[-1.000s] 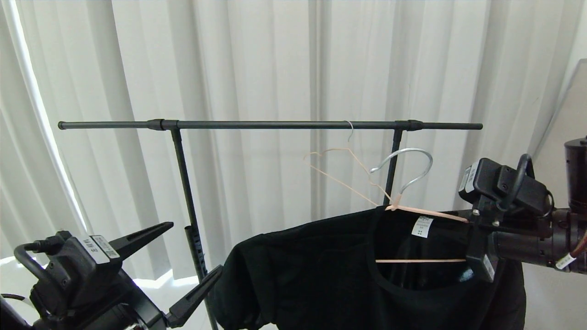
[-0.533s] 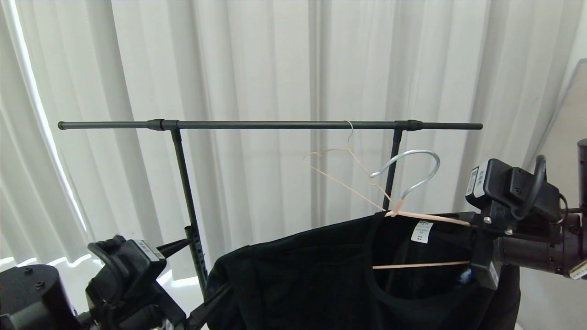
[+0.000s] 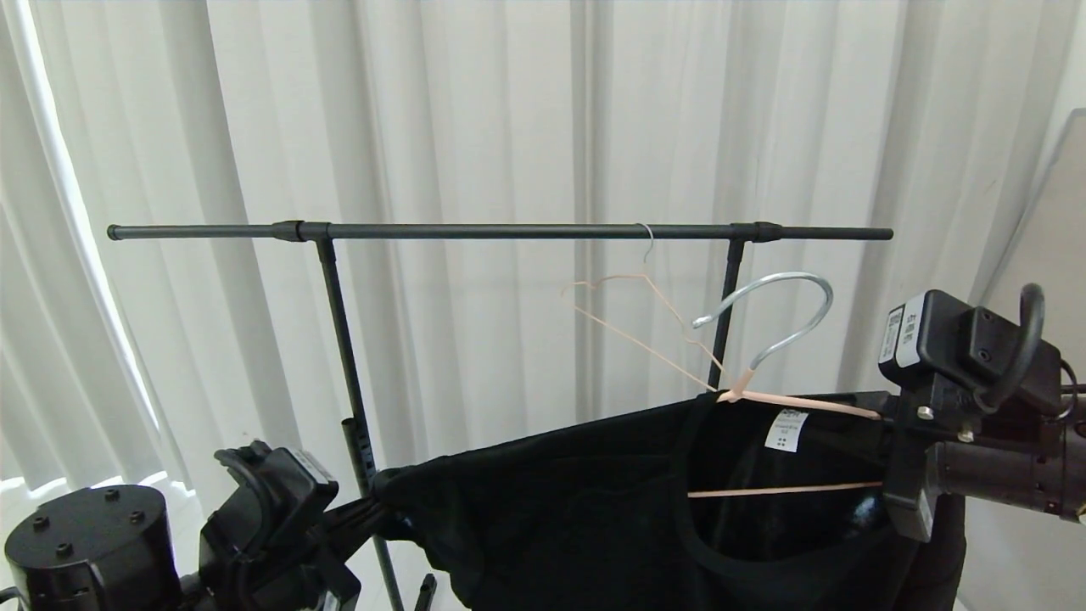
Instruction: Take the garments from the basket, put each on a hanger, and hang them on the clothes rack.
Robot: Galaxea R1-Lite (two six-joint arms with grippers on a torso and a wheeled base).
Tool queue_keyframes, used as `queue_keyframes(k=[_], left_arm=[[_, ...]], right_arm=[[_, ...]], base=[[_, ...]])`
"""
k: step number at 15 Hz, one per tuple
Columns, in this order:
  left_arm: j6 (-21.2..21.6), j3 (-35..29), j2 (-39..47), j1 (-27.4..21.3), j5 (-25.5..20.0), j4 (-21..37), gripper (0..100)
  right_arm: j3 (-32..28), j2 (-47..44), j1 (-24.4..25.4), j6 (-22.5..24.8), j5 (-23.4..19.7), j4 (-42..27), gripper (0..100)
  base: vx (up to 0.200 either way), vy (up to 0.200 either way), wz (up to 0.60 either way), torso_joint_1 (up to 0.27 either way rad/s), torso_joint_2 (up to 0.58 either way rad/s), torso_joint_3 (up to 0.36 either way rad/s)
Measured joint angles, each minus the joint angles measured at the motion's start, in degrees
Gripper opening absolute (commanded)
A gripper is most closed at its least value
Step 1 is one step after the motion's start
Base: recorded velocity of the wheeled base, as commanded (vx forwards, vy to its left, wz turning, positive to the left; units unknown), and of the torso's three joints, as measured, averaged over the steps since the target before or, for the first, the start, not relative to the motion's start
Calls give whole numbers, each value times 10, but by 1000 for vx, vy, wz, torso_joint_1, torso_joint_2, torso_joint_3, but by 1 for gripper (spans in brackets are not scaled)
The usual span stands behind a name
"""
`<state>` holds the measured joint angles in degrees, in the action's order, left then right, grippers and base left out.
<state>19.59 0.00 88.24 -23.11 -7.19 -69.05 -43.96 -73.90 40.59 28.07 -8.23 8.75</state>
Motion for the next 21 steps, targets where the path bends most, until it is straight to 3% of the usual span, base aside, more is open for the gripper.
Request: queue_keyframes(k=[4,9,12,13,18,21], left_arm=[[0,0,1,40,2,-1,0],[4,0,-3,177,2,-1,0],[5,0,-14,193,2,-1,0],[5,0,-19,191,1,-1,100],[-13,0,-45,186,0,-1,100],[-31,0,-65,187,-1,-1,100]], right_arm=[[1,6,0,0,1,-2,0],[1,12,-2,-1,14,-2,0],[1,12,-3,-1,19,-2,0],[1,12,-3,-1,22,-2,0],[1,13,-4,-4,64,-5,0],[1,13,-31,-17,92,-31,0]], base=[[0,0,0,0,0,0],[0,0,0,0,0,0],[0,0,0,0,0,0],[0,0,0,0,0,0],[0,0,0,0,0,0],[0,0,0,0,0,0]])
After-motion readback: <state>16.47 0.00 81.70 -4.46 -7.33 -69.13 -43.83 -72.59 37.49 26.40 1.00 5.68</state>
